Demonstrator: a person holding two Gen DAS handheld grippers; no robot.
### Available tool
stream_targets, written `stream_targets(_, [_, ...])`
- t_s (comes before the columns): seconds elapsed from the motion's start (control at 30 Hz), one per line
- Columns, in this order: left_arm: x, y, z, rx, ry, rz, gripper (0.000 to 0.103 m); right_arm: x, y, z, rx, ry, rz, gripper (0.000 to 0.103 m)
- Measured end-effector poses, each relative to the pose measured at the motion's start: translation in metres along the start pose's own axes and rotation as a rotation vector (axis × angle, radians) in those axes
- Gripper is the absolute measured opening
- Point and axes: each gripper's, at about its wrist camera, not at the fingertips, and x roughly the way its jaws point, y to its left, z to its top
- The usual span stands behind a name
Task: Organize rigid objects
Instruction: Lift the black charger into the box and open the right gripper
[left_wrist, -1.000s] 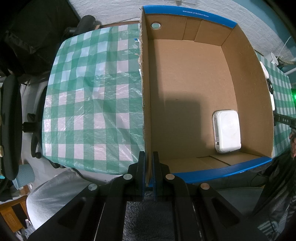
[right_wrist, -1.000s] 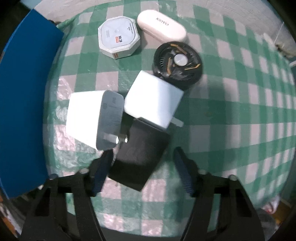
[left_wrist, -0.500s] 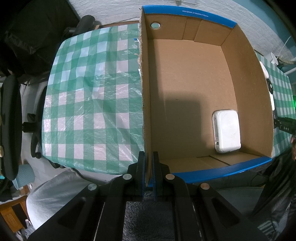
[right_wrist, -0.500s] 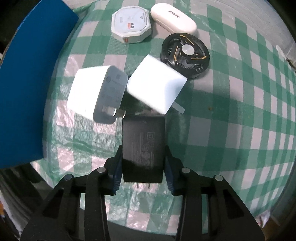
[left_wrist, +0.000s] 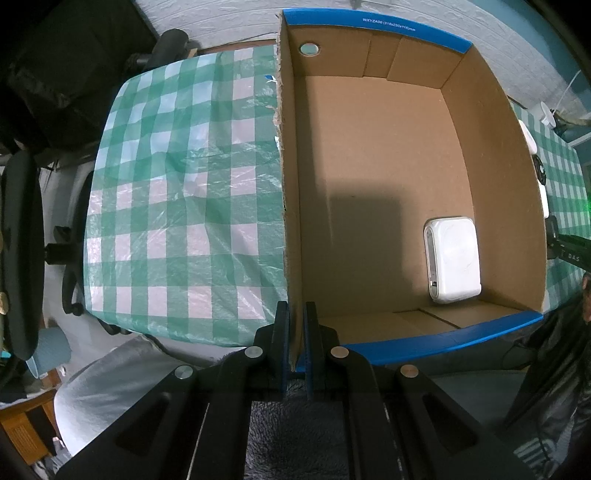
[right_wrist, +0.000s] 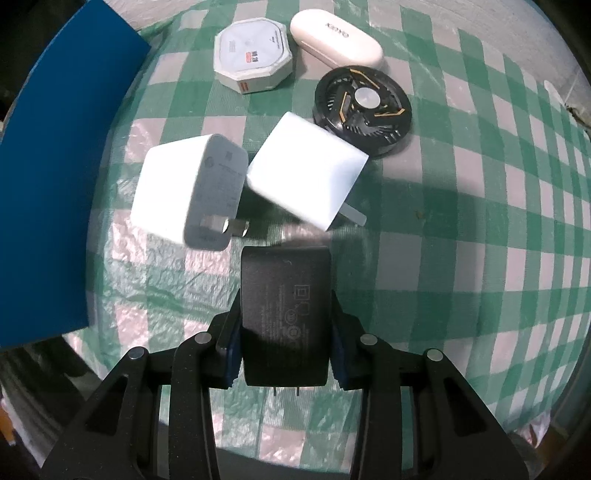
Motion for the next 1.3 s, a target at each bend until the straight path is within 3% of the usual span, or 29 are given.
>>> stream_targets(0.63, [-0.001, 0.0, 0.0, 0.0, -0.001, -0.001, 0.006, -0.092, 0.049, 0.004, -0.133, -0.062, 0.037, 0.037])
stream_targets(1.0, [-0.001, 0.001, -0.001, 0.002, 0.0, 0.001, 0.006, -0.13, 0.149, 0.031, -0.292, -0.13, 0.117, 0.037])
stream_targets(1.3, [-0.001, 0.001, 0.001, 0.007, 0.002, -0.002, 0.006, -0.117, 0.209, 0.046, -0.367, -0.12, 0.133, 0.037])
